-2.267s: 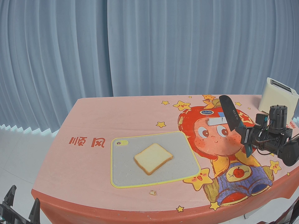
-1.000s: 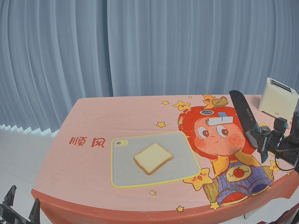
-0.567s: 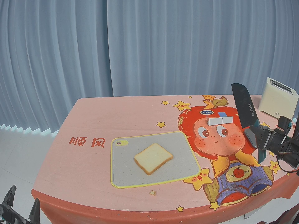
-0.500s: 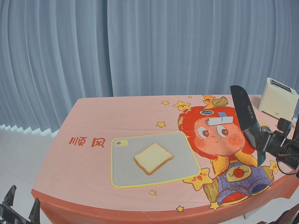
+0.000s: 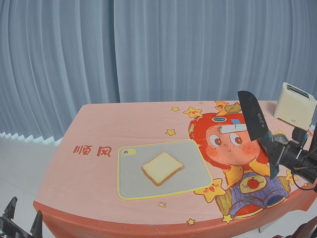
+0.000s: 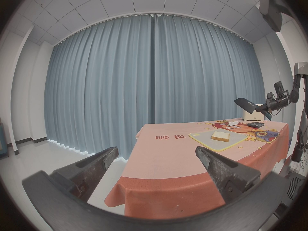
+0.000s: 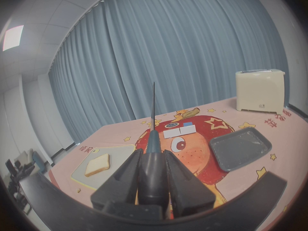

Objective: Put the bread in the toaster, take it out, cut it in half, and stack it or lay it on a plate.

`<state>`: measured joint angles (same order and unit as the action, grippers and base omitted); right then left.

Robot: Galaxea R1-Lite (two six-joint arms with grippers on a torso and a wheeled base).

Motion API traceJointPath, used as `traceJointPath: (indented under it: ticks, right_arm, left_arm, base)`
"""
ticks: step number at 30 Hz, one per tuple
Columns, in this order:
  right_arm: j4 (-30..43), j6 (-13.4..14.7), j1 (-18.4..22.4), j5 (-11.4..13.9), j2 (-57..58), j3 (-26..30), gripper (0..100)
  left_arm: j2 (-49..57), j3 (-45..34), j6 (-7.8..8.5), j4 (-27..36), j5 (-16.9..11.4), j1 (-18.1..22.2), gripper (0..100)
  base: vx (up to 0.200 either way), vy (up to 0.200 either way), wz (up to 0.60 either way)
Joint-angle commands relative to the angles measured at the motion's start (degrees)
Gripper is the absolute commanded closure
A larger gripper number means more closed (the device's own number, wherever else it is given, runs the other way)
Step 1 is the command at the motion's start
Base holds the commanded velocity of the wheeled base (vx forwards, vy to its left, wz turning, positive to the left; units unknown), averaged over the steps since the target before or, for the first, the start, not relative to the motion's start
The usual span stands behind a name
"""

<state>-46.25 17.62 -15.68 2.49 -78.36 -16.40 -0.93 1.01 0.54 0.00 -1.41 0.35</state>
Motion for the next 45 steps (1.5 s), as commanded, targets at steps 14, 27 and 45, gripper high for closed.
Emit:
traceJointPath:
  ticks: [14,27,45]
  right_arm:
    - [0.37,-12.78,-2.87,0.85,-0.04,-5.14,100]
    - [0.9,-15.68,-11.48,1.2,-2.41,-5.84,100]
    - [13.56,-17.0,-21.5,0.5,-6.89,-17.18,100]
  left_arm:
    - [0.31,-1.01,-0.01,0.0,0.01,0.0,0]
    - [0.31,-1.01,-0.01,0.0,0.01,0.0,0]
    - [0.31,-1.01,-0.1,0.0,0.01,0.0,0]
  base:
    - [0.0,0.0,0.0]
    - [0.0,0.0,0.0]
    - [0.0,0.0,0.0]
